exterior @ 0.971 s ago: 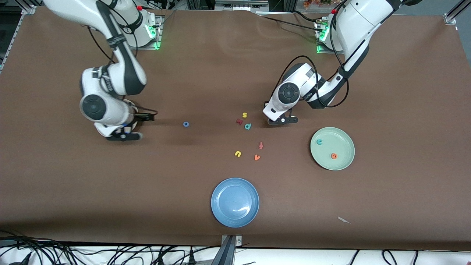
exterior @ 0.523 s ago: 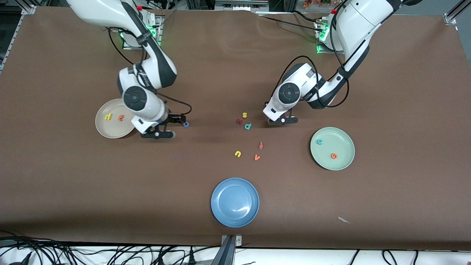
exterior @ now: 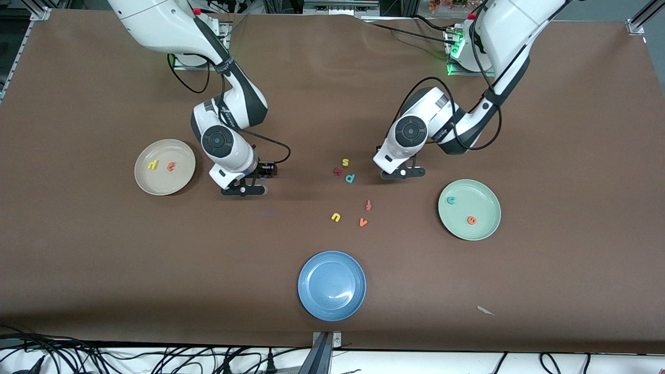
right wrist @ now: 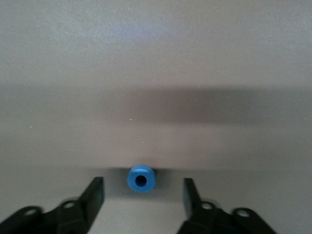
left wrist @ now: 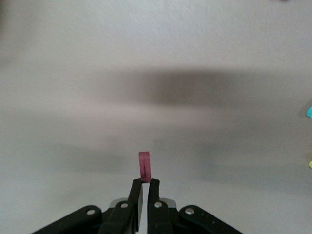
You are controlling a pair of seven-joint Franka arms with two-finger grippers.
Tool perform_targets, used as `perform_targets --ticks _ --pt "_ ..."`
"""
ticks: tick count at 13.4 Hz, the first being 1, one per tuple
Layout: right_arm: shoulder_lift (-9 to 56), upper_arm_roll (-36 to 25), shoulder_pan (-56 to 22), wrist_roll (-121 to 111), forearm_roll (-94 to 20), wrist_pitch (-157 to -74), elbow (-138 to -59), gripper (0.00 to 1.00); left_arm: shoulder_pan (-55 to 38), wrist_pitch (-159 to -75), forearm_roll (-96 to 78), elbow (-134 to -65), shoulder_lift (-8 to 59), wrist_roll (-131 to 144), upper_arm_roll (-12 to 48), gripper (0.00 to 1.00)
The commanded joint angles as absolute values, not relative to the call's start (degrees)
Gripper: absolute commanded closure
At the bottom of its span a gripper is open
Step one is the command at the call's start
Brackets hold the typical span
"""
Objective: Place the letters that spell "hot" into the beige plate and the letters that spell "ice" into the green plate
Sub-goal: 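Grasp the blue ring with the right gripper while the left places pink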
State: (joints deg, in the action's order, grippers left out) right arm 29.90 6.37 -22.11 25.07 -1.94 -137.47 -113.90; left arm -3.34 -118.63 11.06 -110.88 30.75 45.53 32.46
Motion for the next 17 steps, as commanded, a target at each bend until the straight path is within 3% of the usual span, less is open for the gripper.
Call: perform_targets --ticks 1,4,10,11,13,15,17 --pt "30.4 6.3 -22.8 25.7 -2.6 -138.2 -113.6 0.43 -1.6 -107.5 10.1 -102.1 30.2 39.7 32.5 1.00" --pt "31.1 6.3 -23.2 25.7 -2.6 -139.7 -113.7 0.45 3.0 -104.9 10.4 -99.2 30.4 31.4 31.8 1.00" --pt "32.1 6.2 -23.4 25.6 -2.1 -141.7 -114.5 0.47 5.5 -105.2 13.4 -97.0 33.4 10.3 21.9 1.00" --pt "32.1 6.2 -23.4 25.6 -2.1 -141.7 -114.8 0.53 5.7 -105.2 13.2 -94.9 35.6 5.8 20.1 1.00" --pt "32.0 6.2 -23.4 25.6 -2.1 -141.7 -115.0 0.54 6.7 -105.6 13.1 -94.1 37.7 1.9 18.2 1.00" --pt "32.0 6.2 -23.4 25.6 -2.1 -141.6 -115.0 0.61 7.8 -107.7 13.1 -94.2 39.3 1.6 18.2 1.00" --pt "32.0 6.2 -23.4 25.6 -2.1 -141.5 -115.1 0.70 7.6 -107.9 13.1 -94.2 40.0 1.7 18.2 0.75"
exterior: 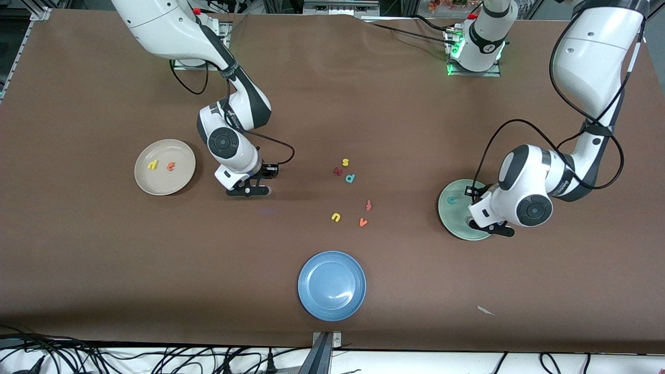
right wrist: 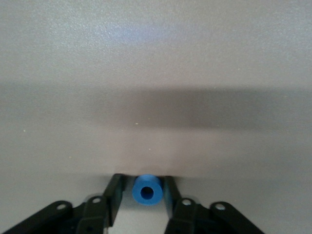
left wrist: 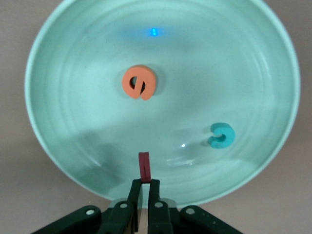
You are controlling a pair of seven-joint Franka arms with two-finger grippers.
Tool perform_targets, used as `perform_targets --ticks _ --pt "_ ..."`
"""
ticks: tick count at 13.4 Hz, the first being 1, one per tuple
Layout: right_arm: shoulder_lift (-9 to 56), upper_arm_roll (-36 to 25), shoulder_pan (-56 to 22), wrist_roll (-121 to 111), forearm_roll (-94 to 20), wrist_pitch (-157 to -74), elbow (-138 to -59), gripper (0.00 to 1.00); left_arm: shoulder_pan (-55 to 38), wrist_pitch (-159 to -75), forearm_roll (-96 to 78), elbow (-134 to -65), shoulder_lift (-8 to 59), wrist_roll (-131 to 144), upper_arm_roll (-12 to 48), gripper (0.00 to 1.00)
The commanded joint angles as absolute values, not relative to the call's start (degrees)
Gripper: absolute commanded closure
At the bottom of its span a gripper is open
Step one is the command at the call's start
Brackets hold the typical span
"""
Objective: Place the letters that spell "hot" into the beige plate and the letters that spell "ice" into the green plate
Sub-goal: 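Carry the blue ring to the beige plate while the left gripper withdraws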
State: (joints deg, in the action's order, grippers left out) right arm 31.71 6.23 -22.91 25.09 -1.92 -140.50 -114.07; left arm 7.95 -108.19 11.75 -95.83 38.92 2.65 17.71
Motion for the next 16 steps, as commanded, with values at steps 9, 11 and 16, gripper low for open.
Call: perform_targets --ticks 9,11,16 --pt "26.5 3.3 -23.2 26.0 -2.2 -134.0 -114.4 0.79 7.0 -106.8 12.3 -93.3 32.1 3.5 23.1 0.00" --pt "23.1 0.3 -23.2 25.1 -2.1 -128.8 -114.3 0.78 6.9 -102.3 12.4 -90.0 29.7 3.5 24.1 0.00" --pt "18.6 -11.0 -23.1 13.9 -2.0 -116.5 -115.0 0.78 7.0 -89.7 11.3 -76.8 27.8 2.6 24.6 0.00"
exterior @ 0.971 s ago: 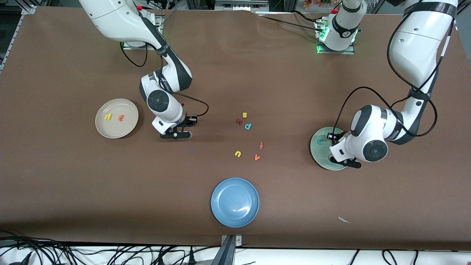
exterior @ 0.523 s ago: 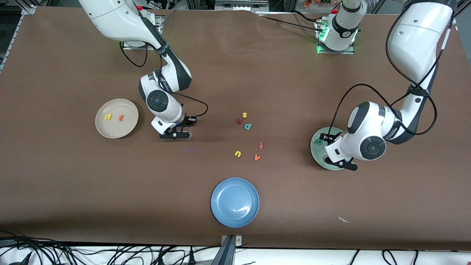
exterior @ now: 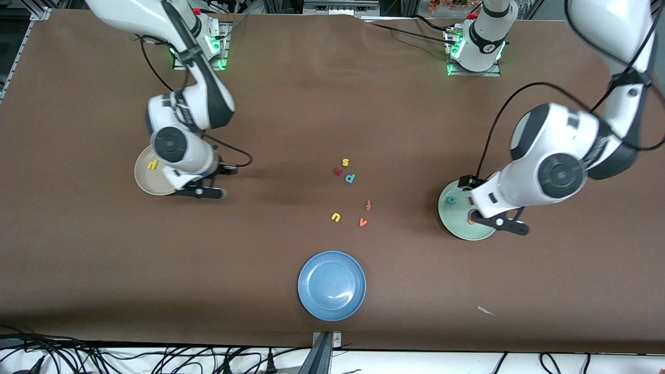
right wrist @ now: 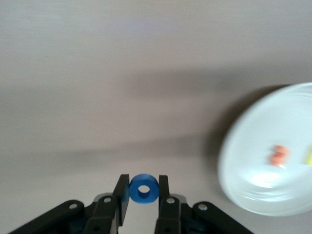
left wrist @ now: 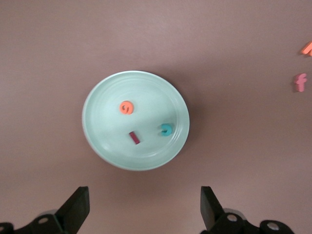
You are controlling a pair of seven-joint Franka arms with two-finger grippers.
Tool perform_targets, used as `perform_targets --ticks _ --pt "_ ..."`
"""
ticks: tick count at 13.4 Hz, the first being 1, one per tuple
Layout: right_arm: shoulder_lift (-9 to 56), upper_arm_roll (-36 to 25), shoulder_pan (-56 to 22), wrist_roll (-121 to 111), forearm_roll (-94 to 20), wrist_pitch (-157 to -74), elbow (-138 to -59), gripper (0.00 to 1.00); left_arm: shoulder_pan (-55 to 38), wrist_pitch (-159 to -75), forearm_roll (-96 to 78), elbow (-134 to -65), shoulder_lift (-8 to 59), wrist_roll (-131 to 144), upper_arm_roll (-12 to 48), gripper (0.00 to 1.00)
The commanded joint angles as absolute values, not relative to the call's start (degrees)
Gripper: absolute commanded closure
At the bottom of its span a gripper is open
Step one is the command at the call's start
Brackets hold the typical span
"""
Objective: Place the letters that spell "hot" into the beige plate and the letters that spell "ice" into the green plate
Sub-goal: 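Carry the blue ring to the beige plate while the left gripper withdraws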
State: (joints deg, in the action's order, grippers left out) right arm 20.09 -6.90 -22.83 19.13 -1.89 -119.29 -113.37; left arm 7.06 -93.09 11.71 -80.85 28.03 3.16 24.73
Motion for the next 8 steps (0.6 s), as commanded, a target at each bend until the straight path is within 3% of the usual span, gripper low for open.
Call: perform_targets --ticks 1,3,6,8 --pt "18.6 -13.5 -23.1 10.3 -2.1 -115.5 -115.7 0.78 6.1 -89.6 10.4 -77.0 25.6 2.7 23.8 0.00" --pt "18.5 -17.4 -23.1 5.5 -2.1 -116.5 -119.4 0.78 4.1 -89.5 8.4 -77.7 20.4 2.6 19.4 0.00" --pt "18.8 -18.1 -23.1 3.6 -2.2 -121.3 -125.1 0.78 -1.9 -89.0 0.4 -78.7 13.9 2.7 8.2 0.00" --pt "19.7 -18.2 -22.8 1.9 -2.2 -123.9 -126.1 0.76 -4.6 -89.6 -0.5 -85.0 7.9 3.2 3.6 0.00"
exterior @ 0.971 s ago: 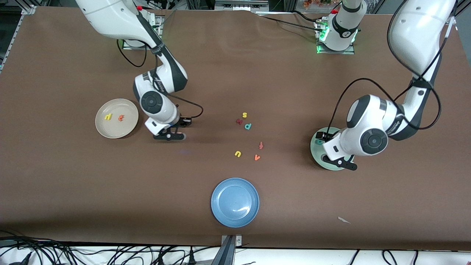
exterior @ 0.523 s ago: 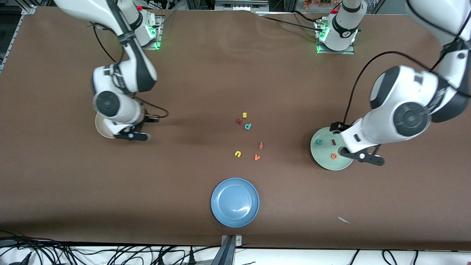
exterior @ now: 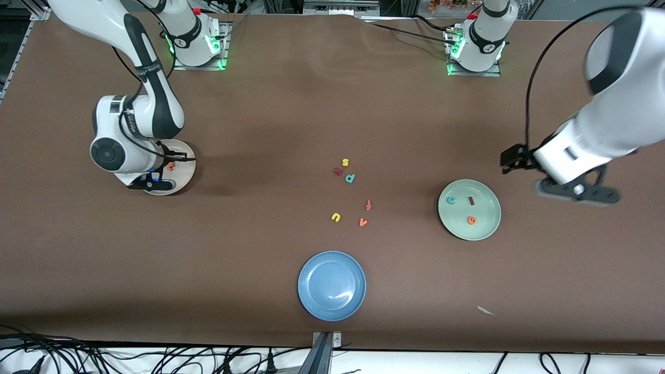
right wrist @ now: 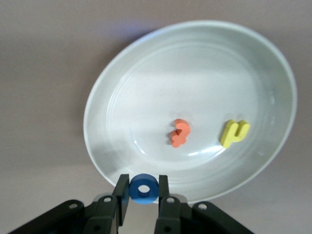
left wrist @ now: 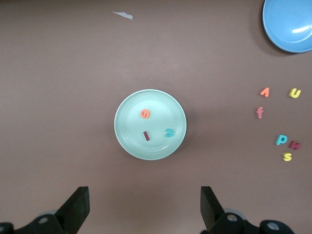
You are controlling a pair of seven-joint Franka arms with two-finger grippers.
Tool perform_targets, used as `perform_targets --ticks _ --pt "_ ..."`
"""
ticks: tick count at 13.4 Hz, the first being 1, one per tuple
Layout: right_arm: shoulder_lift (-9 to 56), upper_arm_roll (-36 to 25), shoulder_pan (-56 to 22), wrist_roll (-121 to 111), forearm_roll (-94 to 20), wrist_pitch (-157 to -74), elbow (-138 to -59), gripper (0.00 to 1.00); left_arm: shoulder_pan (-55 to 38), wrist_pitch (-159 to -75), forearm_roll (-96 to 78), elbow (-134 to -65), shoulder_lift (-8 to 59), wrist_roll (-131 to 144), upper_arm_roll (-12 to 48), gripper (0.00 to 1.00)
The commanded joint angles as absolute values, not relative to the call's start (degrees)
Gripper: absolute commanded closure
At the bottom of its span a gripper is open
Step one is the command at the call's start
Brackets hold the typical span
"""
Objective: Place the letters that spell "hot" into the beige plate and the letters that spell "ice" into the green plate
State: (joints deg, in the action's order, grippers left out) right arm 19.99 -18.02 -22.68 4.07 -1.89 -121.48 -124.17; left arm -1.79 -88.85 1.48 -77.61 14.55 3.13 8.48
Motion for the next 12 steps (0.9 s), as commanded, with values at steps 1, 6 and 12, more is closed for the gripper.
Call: perform_targets --ticks 1,6,12 --pt "20.6 -18.2 -22.4 1.2 -2.2 -125.0 -126.1 0.75 -5.6 -90.7 -0.5 -87.9 5.7 2.6 2.3 0.00" --pt "19.1 -18.3 -22.4 1.3 -2.5 -123.1 -125.3 0.01 -4.7 -93.8 -0.3 -96.7 0.4 2.6 2.5 0.00" --pt "15.0 -22.5 -22.4 1.7 -2.5 -99.6 -103.6 0.01 -4.6 -93.7 -0.1 -97.4 0.4 2.6 3.9 0.00"
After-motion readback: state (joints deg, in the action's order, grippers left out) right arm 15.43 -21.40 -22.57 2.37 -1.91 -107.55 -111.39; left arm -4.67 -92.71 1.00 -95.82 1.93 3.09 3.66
